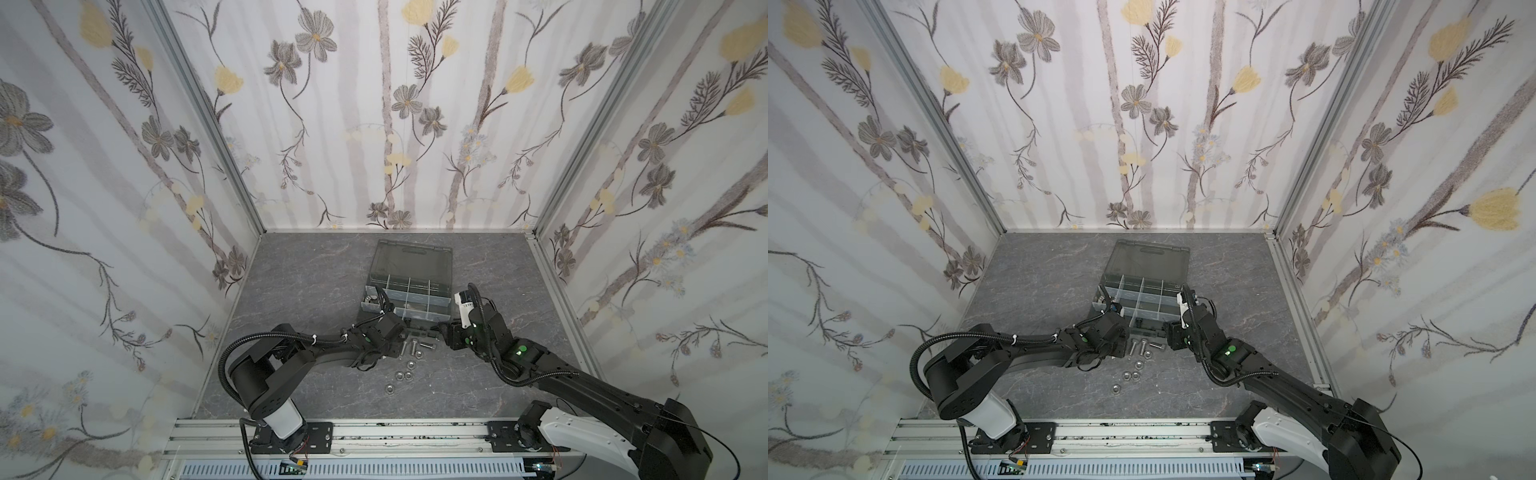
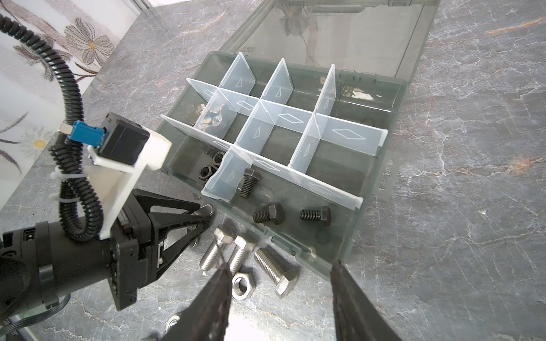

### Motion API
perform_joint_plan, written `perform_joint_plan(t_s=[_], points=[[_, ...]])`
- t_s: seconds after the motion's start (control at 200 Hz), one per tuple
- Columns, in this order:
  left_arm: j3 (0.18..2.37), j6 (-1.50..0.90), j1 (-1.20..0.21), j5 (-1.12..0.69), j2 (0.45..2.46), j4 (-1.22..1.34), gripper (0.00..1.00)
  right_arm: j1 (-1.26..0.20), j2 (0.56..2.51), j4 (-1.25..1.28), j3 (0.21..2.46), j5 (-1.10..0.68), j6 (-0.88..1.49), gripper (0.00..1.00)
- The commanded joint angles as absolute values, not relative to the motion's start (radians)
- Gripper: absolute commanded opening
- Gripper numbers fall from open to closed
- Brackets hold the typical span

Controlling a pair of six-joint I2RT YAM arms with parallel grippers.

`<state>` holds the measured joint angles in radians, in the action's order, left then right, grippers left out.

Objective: Sort the screws and nuts into containers
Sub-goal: Pick up the nut at the center of the table.

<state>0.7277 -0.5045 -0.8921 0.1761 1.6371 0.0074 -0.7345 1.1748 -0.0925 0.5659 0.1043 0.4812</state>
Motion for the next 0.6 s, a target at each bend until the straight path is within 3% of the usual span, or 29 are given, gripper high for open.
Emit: perform_joint_plan(t_s=[0.0, 0.21, 0.595], points=[[0.732, -0.508, -0.894, 0.181, 1.645, -0.034, 0.23, -0.736, 1.172, -0.071, 0.564, 0.117, 0.490, 0.54], [0.730, -0.508, -0.895, 0.160, 1.629, -0.048, 0.14, -0.735, 1.171, -0.069, 0.563, 0.118, 0.491, 0.54], [0.725, -0.512, -0.894, 0.097, 1.418, -0.081, 0.13, -0.734, 1.184, -0.048, 0.552, 0.117, 0.494, 0.54]])
